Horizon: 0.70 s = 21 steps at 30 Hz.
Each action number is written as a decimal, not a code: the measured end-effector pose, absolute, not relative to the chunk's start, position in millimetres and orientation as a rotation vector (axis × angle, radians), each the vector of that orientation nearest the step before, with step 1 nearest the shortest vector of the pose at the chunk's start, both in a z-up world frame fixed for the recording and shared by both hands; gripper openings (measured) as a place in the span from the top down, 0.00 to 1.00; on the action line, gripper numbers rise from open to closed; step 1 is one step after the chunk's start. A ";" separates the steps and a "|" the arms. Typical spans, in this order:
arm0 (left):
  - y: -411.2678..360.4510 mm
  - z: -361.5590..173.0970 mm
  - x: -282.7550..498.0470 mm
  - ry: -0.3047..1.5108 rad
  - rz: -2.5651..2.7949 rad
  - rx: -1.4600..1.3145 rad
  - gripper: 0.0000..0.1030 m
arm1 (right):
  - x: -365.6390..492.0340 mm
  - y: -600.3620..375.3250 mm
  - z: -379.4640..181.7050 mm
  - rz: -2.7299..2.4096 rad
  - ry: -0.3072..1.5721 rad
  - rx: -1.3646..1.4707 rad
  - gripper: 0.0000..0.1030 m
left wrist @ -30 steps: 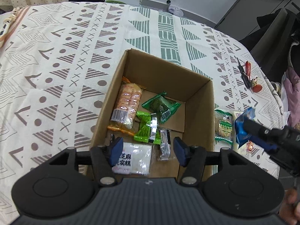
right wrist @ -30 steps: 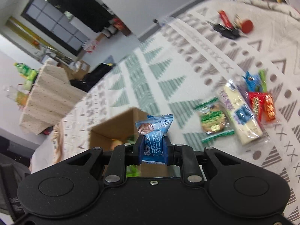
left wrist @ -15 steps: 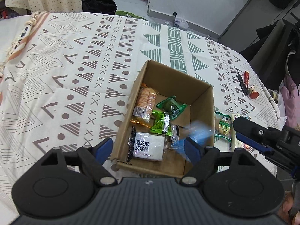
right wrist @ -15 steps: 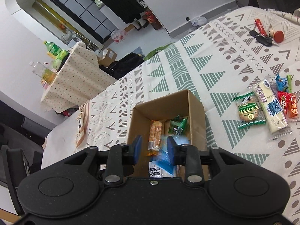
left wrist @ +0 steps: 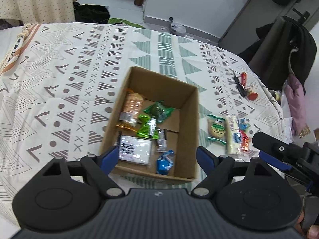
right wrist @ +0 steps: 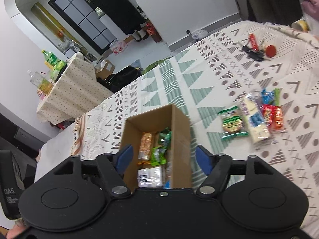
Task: Organize snacks
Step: 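Move both tools back toward the remaining snacks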
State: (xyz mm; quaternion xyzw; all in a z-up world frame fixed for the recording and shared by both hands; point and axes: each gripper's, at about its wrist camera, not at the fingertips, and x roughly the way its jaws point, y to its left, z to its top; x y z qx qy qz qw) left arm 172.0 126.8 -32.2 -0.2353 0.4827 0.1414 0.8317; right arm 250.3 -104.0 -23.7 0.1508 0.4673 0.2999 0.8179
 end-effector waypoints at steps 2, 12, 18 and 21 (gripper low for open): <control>117.8 -29.5 174.2 1.021 0.294 -0.483 0.18 | 249.5 -113.8 -23.2 0.630 0.987 0.322 0.24; 64.9 -30.2 194.4 1.018 0.237 -0.476 0.18 | 256.9 -166.9 -24.2 0.574 0.956 0.287 0.14; 35.7 -32.0 212.5 1.016 0.229 -0.444 0.18 | 268.6 -198.2 -32.6 0.531 0.967 0.272 0.14; 23.7 -33.7 219.2 0.998 0.208 -0.429 0.18 | 274.8 -215.9 -40.5 0.524 0.966 0.290 0.14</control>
